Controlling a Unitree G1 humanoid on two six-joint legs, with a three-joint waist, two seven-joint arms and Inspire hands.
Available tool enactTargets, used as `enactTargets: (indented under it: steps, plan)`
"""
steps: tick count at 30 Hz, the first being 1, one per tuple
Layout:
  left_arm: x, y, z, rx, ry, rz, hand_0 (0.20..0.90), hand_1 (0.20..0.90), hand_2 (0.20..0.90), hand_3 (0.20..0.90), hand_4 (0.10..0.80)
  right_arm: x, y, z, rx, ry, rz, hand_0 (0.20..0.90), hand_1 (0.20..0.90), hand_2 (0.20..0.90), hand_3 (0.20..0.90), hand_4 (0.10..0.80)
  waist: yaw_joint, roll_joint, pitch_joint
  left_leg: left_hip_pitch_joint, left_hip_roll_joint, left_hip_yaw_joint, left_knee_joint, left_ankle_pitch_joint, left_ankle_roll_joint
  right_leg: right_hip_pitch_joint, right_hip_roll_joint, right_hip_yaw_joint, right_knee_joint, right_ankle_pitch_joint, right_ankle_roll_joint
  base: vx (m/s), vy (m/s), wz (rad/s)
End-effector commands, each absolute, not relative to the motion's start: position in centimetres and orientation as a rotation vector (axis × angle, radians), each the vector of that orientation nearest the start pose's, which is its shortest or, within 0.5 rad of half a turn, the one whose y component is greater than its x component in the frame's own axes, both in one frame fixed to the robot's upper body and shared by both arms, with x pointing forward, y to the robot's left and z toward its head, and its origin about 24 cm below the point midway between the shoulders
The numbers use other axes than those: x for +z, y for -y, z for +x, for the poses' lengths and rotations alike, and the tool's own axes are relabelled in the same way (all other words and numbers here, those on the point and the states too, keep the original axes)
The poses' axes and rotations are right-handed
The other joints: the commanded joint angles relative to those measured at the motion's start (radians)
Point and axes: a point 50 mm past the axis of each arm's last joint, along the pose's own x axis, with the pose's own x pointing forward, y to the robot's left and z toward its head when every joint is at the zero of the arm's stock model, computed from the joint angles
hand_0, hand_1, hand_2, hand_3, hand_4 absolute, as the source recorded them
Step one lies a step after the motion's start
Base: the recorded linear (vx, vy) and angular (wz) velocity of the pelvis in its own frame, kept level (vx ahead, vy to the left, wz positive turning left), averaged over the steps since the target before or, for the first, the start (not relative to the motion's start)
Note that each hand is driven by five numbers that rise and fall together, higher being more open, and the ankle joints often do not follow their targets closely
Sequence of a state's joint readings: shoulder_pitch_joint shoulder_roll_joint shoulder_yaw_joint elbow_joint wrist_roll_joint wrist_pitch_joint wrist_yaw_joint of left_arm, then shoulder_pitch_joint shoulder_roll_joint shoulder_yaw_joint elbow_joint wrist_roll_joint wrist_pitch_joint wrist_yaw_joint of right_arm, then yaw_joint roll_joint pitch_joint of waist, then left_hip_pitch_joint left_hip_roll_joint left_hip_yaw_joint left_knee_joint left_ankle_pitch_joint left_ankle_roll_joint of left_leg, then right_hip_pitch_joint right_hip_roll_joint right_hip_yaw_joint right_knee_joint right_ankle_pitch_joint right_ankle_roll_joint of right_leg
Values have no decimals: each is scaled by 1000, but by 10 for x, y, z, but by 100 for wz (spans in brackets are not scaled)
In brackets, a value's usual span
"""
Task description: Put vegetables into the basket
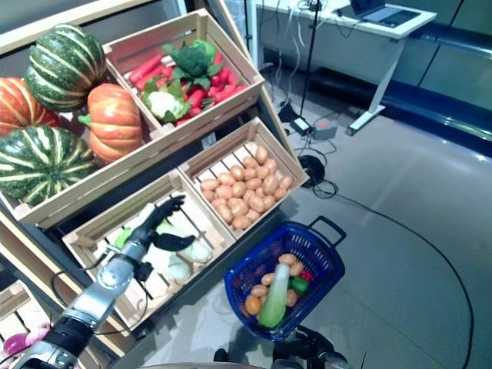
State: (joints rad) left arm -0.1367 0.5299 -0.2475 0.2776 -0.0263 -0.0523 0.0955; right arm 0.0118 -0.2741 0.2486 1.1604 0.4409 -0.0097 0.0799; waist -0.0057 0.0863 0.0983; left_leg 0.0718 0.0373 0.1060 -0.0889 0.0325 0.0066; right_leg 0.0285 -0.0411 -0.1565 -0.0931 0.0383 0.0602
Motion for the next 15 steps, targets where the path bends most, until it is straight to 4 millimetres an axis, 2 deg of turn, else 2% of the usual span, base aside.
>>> enactTargets:
  steps: [1, 3, 7, 8, 10, 12, 13, 14, 15]
  plan:
    - [92, -239, 295, 39, 152, 658, 900, 900, 900, 900, 800, -160, 215, 96, -97, -1122, 98, 900, 900, 900, 900, 800, 14, -59, -23, -40, 15, -19, 2, -16, -40, 27, -59, -28, 6, 4, 30, 18, -15, 6]
    - [95, -249, 294, 121, 170, 693, 900, 900, 900, 900, 800, -161, 215, 93, -91, -1123, 98, 900, 900, 900, 900, 800, 17, -63, -24, -38, 16, -21, 2, -17, -41, 32, -58, -32, 6, 1, 29, 37, -14, 8]
    - [88, -269, 292, 249, 144, 851, 900, 900, 900, 900, 800, -161, 215, 91, -76, -1132, 84, 900, 900, 900, 900, 800, 16, -66, -26, -30, 16, -25, 2, -17, -44, 42, -53, -35, 6, -6, 23, 87, 14, 8]
    - [84, -279, 290, 309, 110, 843, 900, 900, 900, 900, 800, -161, 216, 90, -68, -1130, 79, 900, 900, 900, 900, 800, 16, -67, -22, -28, 18, -25, 2, -13, -46, 44, -51, -35, 6, -9, 20, 91, 19, 1]
    - [75, -284, 288, 367, 86, 875, 900, 900, 900, 900, 800, -160, 216, 94, -56, -1115, 78, 900, 900, 900, 900, 800, 14, -68, -12, -30, 20, -25, 2, -6, -47, 40, -47, -33, 6, -9, 14, 22, 21, -1]
    - [72, -282, 292, 418, 131, 936, 900, 900, 900, 900, 800, -154, 216, 111, -20, -1060, 49, 900, 900, 900, 900, 800, 13, -68, 33, -109, 23, -32, 85, -5, -51, -36, -48, -23, 97, -34, -4, -258, 40, -2]
    - [81, -279, 301, 470, 194, 965, 900, 900, 900, 900, 800, -146, 220, 132, -3, -993, 32, 900, 900, 900, 900, 800, 9, -65, 97, -196, 25, -42, 159, -1, -56, -115, -48, -18, 185, -52, -17, -346, 31, -2]
    - [81, -279, 301, 470, 194, 965, 900, 900, 900, 900, 800, -146, 220, 132, -3, -993, 32, 900, 900, 900, 900, 800, 9, -65, 97, -196, 25, -42, 159, -1, -56, -115, -48, -18, 185, -52, -17, -493, 43, 4]
    - [95, -279, 312, 524, 250, 991, 900, 900, 900, 900, 800, -137, 224, 153, 4, -940, 18, 900, 900, 900, 900, 800, -2, -58, 151, -270, 30, -38, 223, 5, -60, -199, -46, -13, 265, -67, -29, -297, 46, 6]
